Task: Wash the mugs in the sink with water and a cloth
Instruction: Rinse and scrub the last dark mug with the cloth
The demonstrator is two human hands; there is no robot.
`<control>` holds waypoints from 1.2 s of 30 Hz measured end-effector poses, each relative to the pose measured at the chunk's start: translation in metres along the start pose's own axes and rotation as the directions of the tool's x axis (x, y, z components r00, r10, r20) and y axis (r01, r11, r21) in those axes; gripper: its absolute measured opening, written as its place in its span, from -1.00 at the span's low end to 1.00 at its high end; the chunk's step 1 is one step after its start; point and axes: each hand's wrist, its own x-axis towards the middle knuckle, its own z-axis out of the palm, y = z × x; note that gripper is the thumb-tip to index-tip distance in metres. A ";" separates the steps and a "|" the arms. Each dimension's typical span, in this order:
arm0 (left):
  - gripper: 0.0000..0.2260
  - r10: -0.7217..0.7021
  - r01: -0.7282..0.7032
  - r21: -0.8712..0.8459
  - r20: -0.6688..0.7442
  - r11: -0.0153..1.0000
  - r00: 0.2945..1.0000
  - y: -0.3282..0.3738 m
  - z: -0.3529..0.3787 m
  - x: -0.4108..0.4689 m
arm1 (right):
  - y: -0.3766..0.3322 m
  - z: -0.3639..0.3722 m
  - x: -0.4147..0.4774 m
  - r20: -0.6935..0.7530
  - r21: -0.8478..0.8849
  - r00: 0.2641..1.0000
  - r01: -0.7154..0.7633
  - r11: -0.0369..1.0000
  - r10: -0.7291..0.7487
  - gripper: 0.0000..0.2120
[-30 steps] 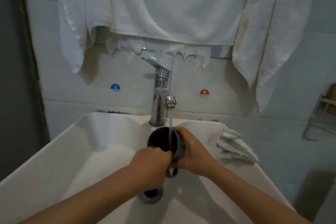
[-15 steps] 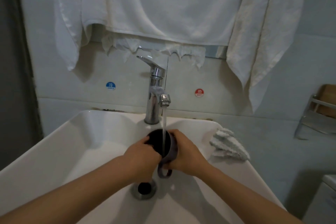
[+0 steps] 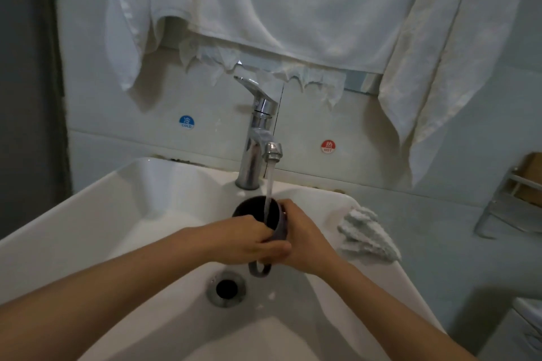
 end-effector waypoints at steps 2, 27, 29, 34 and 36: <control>-0.69 0.009 0.002 0.122 -0.090 0.993 0.996 0.001 -0.001 0.001 | -0.002 -0.001 0.001 0.022 0.050 1.000 -0.022 0.998 0.021 -0.17; -0.93 -0.154 0.131 -0.243 -0.080 0.961 0.985 0.011 0.006 0.006 | -0.007 0.007 0.000 0.032 0.036 0.999 0.042 0.998 -0.043 -0.12; -0.91 -0.080 0.080 -0.028 0.008 0.996 0.997 0.012 0.002 -0.002 | -0.004 -0.001 0.001 0.036 0.042 0.999 0.033 0.999 -0.035 -0.12; -0.91 -0.165 0.150 0.267 0.031 0.952 0.986 0.008 -0.001 -0.003 | -0.003 -0.002 0.001 0.015 0.067 1.000 0.022 0.998 -0.023 -0.09; -0.85 -0.148 0.151 -0.045 0.060 0.988 0.987 0.010 -0.002 -0.001 | -0.004 0.003 -0.001 0.031 0.038 0.999 0.031 0.999 -0.032 -0.07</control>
